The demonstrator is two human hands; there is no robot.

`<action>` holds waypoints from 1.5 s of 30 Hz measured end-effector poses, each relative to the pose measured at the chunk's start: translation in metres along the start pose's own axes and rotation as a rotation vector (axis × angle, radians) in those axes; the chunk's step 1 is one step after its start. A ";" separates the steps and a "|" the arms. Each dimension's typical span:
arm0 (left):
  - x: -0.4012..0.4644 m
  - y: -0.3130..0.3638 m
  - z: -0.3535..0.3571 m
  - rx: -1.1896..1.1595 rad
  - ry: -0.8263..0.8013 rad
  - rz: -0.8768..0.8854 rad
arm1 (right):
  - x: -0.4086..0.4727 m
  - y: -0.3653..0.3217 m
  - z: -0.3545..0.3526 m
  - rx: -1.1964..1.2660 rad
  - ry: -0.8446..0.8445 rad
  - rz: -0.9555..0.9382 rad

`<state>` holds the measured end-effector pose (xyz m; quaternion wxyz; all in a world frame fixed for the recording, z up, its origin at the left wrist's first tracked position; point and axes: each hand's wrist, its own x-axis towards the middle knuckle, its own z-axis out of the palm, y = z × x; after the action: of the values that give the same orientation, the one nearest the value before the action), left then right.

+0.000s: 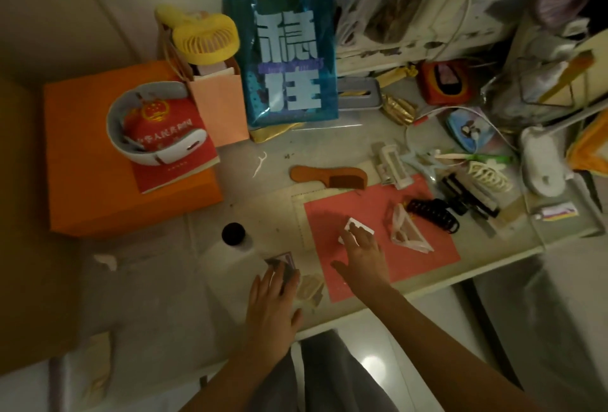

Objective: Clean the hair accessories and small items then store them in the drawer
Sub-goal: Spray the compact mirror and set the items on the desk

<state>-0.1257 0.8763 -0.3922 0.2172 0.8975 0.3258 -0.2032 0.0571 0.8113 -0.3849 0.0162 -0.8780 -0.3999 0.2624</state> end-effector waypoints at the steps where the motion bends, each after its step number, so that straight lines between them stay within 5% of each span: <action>1: 0.006 0.002 0.005 0.007 0.031 0.020 | 0.000 0.006 0.001 0.002 -0.013 0.021; 5: 0.026 0.013 0.010 0.002 0.169 0.110 | 0.005 0.020 0.004 -0.010 -0.018 0.045; 24: 0.074 0.028 0.010 0.112 0.274 0.057 | 0.030 0.061 0.015 0.249 0.074 0.003; 31: 0.079 0.037 -0.013 -0.135 0.427 0.203 | 0.014 0.051 -0.008 0.854 0.064 0.128; 39: 0.074 0.047 -0.063 -0.337 0.582 0.381 | -0.012 0.027 -0.041 1.219 -0.031 0.064; 45: 0.043 0.047 -0.101 -0.550 0.493 0.340 | -0.033 0.011 -0.078 1.454 -0.178 0.010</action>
<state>-0.0410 0.9178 -0.3187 0.3952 0.8687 0.2571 0.1518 0.0835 0.7946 -0.3059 0.5611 -0.6225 -0.1206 0.5321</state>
